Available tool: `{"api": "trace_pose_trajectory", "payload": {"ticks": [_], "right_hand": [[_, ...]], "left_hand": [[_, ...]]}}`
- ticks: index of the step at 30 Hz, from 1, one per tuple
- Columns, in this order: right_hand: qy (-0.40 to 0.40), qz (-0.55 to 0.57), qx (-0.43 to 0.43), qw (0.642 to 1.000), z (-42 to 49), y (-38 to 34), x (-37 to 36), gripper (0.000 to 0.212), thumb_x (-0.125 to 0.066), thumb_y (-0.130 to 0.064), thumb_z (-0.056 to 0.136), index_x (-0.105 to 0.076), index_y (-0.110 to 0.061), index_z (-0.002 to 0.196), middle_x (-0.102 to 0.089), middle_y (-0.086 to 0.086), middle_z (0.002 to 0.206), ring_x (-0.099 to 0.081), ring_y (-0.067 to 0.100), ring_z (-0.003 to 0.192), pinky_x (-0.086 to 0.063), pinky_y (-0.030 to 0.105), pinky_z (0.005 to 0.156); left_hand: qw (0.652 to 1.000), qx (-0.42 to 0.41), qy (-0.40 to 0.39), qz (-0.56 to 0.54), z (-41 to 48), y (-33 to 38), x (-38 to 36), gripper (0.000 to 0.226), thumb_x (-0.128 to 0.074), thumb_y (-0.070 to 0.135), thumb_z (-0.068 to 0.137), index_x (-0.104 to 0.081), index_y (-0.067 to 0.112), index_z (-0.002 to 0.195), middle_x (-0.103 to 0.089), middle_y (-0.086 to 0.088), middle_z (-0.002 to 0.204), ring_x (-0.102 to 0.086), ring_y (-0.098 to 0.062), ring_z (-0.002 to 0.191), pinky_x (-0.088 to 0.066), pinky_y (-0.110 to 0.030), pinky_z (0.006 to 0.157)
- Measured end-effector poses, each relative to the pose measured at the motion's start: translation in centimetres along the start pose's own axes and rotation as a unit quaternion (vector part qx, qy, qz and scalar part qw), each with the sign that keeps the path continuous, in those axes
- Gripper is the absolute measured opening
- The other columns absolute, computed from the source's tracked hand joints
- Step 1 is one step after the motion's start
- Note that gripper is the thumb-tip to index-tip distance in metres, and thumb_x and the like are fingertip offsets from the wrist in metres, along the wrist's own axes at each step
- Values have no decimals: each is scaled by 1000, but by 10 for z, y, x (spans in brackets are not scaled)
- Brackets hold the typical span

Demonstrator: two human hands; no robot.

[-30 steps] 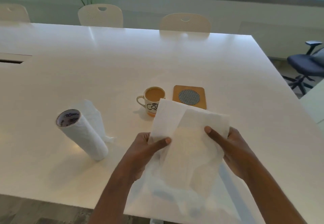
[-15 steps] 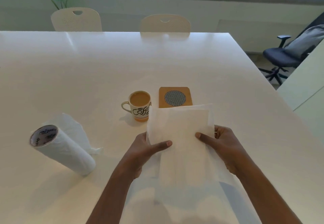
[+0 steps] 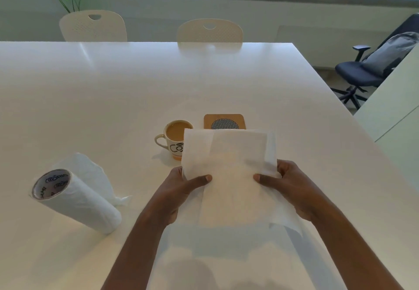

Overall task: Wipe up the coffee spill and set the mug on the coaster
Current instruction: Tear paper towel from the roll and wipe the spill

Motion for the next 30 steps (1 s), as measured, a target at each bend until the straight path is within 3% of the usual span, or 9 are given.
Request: {"api": "trace_pose_trajectory", "payload": {"ticks": [5, 10, 13, 15, 17, 19, 22, 28, 30], "right_hand": [[-43, -9, 59, 997, 0, -16, 4, 30, -61, -2, 97, -87, -16, 106, -81, 9, 123, -77, 34, 113, -63, 38, 86], [-83, 27, 53, 995, -3, -22, 6, 59, -40, -41, 102, -82, -1, 112, -72, 9, 139, -67, 38, 123, -52, 47, 100], [-58, -90, 95, 990, -4, -33, 2, 44, -77, -56, 88, -87, -17, 105, -78, -1, 127, -74, 27, 113, -61, 34, 89], [-28, -143, 133, 980, -5, -41, 3, 29, -93, -39, 77, -88, -24, 101, -79, -8, 121, -74, 17, 111, -61, 28, 88], [-9, -195, 177, 965, -6, -50, 1, 36, -95, -21, 75, -85, -28, 109, -77, -10, 118, -73, 10, 105, -56, 18, 85], [14, -253, 211, 944, -6, -58, -3, 41, -95, -14, 77, -84, -28, 113, -75, -10, 115, -71, 9, 102, -53, 13, 82], [54, -261, 251, 930, -1, -72, -5, 24, -96, -10, 75, -86, -20, 95, -76, -9, 104, -72, 12, 95, -51, 16, 81], [76, -254, 304, 915, 11, -91, -4, 21, -88, -1, 83, -83, -20, 91, -85, -7, 99, -80, 13, 95, -60, 36, 87], [92, -291, 324, 895, 15, -89, 0, 27, -84, 3, 84, -78, -22, 92, -85, -11, 104, -80, 8, 99, -60, 34, 89]], "left_hand": [[999, -40, -35, -2, 5, 9, 2, 31, -84, 21, 75, -85, 15, 105, -80, -17, 116, -77, -30, 106, -64, -35, 82], [993, -59, -97, -23, 6, 14, 1, 24, -65, 26, 92, -86, 20, 102, -81, -6, 117, -77, -25, 108, -64, -35, 84], [990, 12, -113, -85, 9, 13, 0, 64, -48, 56, 96, -82, 4, 112, -76, -21, 127, -76, -33, 109, -63, -39, 83], [993, 23, -107, -51, 14, 13, 2, 89, -32, 73, 99, -81, 0, 112, -74, -24, 129, -74, -35, 106, -61, -41, 84], [994, -29, -83, 73, 16, 24, 2, 71, -49, 73, 96, -80, 11, 114, -78, -14, 123, -73, -28, 107, -59, -35, 84], [956, -101, -66, 268, 16, 41, -1, 50, -78, 65, 83, -71, 33, 120, -80, 8, 120, -75, -9, 111, -58, -27, 88], [850, -196, -51, 486, 16, 67, -18, 77, -82, 74, 69, -56, 51, 139, -70, 30, 122, -63, 14, 114, -54, -18, 91], [755, -309, -13, 577, 33, 101, -49, 16, -81, 33, 91, -83, 29, 106, -81, 4, 88, -73, -16, 85, -53, -44, 104], [743, -331, 19, 582, 37, 104, -51, 17, -79, 26, 93, -84, 28, 110, -82, -1, 91, -75, -23, 89, -58, -40, 91]]}}
Point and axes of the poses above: each hand's wrist, its own z-axis towards the middle knuckle, its own x-axis out of the back of the hand, y = z × x, the point moved 6 cm from there along z, towards the middle knuckle
